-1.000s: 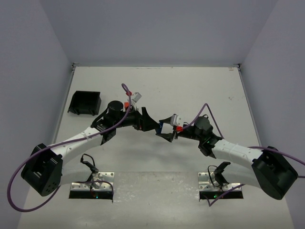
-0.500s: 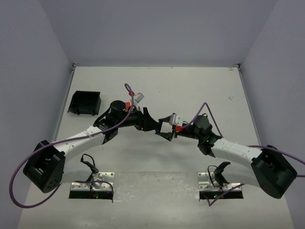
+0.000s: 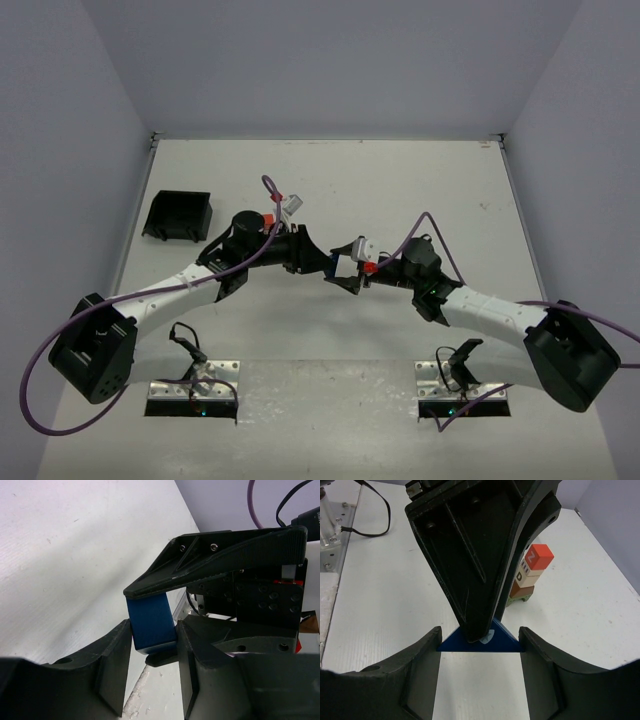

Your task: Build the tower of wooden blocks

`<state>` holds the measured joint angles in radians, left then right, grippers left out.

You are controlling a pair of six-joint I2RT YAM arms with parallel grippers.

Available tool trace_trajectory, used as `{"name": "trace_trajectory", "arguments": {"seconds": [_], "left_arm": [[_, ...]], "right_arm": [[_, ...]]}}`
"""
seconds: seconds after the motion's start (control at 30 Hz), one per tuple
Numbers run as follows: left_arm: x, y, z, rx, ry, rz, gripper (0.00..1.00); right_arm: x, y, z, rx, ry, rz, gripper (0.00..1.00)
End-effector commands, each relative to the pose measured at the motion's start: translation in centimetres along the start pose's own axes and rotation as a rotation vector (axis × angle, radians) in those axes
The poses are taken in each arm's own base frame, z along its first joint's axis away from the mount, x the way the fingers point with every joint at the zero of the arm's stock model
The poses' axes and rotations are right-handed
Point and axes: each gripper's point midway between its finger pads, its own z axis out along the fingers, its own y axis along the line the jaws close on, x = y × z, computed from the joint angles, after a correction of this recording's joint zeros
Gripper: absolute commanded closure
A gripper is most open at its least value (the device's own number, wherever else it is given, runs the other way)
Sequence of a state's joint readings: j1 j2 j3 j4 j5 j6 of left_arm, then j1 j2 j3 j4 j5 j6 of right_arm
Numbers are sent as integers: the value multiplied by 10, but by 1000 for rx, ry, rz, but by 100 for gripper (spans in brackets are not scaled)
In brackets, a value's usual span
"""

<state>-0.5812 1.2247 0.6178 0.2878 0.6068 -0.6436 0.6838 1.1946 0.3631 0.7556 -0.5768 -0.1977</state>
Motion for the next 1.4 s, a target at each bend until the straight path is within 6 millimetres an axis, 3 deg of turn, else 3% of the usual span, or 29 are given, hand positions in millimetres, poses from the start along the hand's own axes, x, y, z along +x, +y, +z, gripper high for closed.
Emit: {"name": "trace_trajectory", "arguments": {"seconds": [0.0, 0.13, 0.27, 0.3, 0.33, 0.37, 0.4, 0.53, 0.63, 0.7, 0.8, 0.83, 0.87, 0.9, 0.97, 1.03, 1.17, 1.23, 1.3, 1.37], "left_arm": [[-24, -23, 1, 50, -60, 67, 74], [-26, -24, -1, 44, -71, 76, 97], [-30, -27, -1, 57, -71, 135, 100], [-31, -28, -1, 61, -70, 162, 100], [-33, -27, -1, 52, -66, 205, 100], [-37, -27, -1, 45, -65, 263, 100], [-42, -26, -1, 31, -67, 309, 100], [-60, -30, 0, 15, -43, 531, 100], [-98, -37, 3, -20, -101, 761, 100], [-97, -50, 7, 100, -70, 1020, 100], [-102, -59, 10, 171, 40, 1204, 100], [-121, -71, 12, 178, 11, 1290, 100], [-108, -57, 15, 182, 133, 1261, 100], [-108, -54, 12, 191, 225, 1287, 100], [-128, -65, 5, 170, 282, 1347, 100], [-132, -44, -4, 75, 398, 1332, 100], [-148, -13, -19, -106, 434, 1327, 100], [-163, -7, -29, -170, 380, 1345, 100], [-160, 0, -40, -167, 384, 1342, 100], [-145, 8, -53, -128, 468, 1367, 100]], "right_arm": [[-19, -11, 5, 13, -37, -50, 70], [-17, -11, 6, 13, -25, -50, 67], [-12, -11, 6, 12, 1, -34, 59], [-10, -12, 5, 19, 12, -21, 52], [-10, -13, 6, 23, 17, -8, 37], [-10, -13, 5, 27, 26, 10, 14], [-7, -12, 5, 25, 43, 32, 1], [-7, -11, -2, 53, 71, 106, 1], [-11, -21, -17, 177, 85, 189, 1], [-8, -27, -27, 262, 114, 269, 1], [0, -37, -48, 399, 168, 355, 1], [5, -39, -53, 432, 189, 368, 1], [10, -44, -63, 505, 214, 396, 1], [12, -46, -68, 539, 222, 413, 1], [18, -51, -80, 611, 253, 428, 1], [21, -58, -89, 683, 274, 454, 1], [32, -64, -100, 760, 341, 469, 1], [34, -67, -102, 782, 353, 463, 1], [36, -72, -105, 808, 381, 446, 1], [38, -78, -106, 828, 408, 427, 1]]}}
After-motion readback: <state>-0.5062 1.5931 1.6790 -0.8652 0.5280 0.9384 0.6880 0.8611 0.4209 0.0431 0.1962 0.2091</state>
